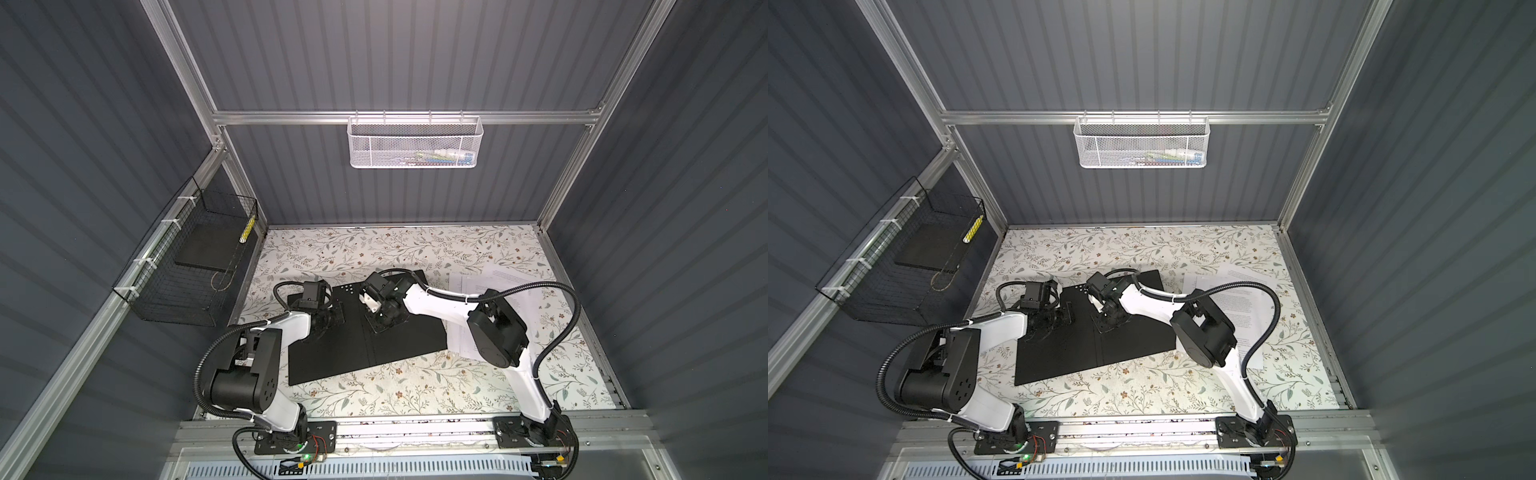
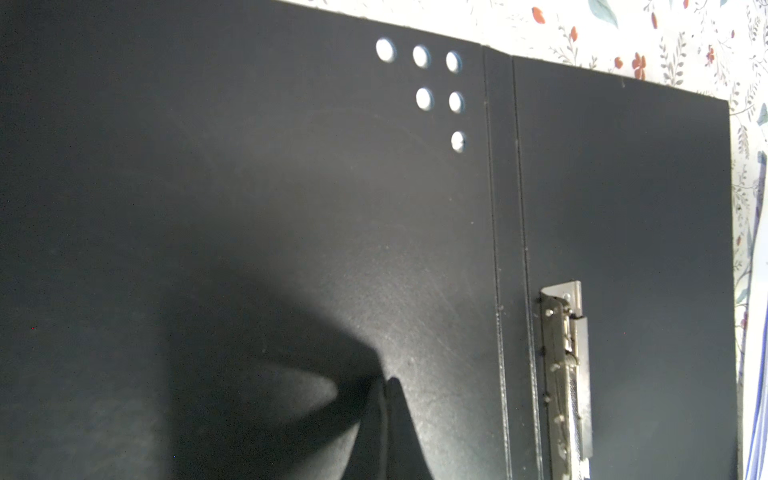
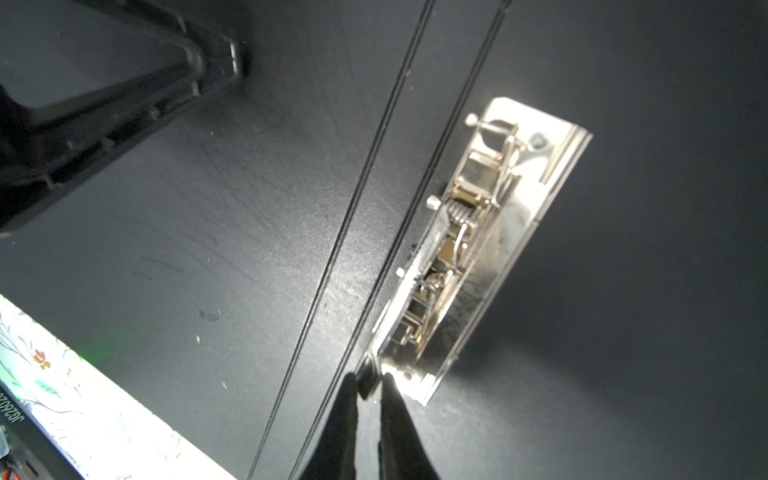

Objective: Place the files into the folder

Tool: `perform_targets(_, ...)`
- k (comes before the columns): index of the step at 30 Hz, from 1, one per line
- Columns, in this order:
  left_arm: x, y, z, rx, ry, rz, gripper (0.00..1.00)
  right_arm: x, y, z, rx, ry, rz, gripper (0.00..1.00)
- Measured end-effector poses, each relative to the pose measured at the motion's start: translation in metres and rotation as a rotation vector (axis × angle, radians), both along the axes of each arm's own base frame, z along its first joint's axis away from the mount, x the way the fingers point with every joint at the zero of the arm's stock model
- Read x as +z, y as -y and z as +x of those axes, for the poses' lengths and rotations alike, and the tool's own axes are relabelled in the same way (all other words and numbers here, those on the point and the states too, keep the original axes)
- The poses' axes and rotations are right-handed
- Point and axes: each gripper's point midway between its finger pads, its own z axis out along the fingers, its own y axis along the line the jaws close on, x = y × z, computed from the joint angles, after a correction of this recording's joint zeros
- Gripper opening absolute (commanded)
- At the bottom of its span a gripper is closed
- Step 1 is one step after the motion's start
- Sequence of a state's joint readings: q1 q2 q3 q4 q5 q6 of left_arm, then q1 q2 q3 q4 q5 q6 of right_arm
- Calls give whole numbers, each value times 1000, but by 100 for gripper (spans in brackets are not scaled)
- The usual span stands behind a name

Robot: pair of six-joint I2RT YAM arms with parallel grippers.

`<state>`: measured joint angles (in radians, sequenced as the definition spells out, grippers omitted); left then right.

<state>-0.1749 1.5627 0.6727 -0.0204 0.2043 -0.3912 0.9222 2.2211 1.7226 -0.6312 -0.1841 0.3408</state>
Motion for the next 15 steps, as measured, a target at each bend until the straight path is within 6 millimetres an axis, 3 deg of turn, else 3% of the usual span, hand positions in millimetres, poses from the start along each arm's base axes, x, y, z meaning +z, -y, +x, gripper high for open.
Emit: perform_targets(15, 0, 1, 1, -2, 0, -2, 0, 2, 3, 6, -30, 0, 0, 11)
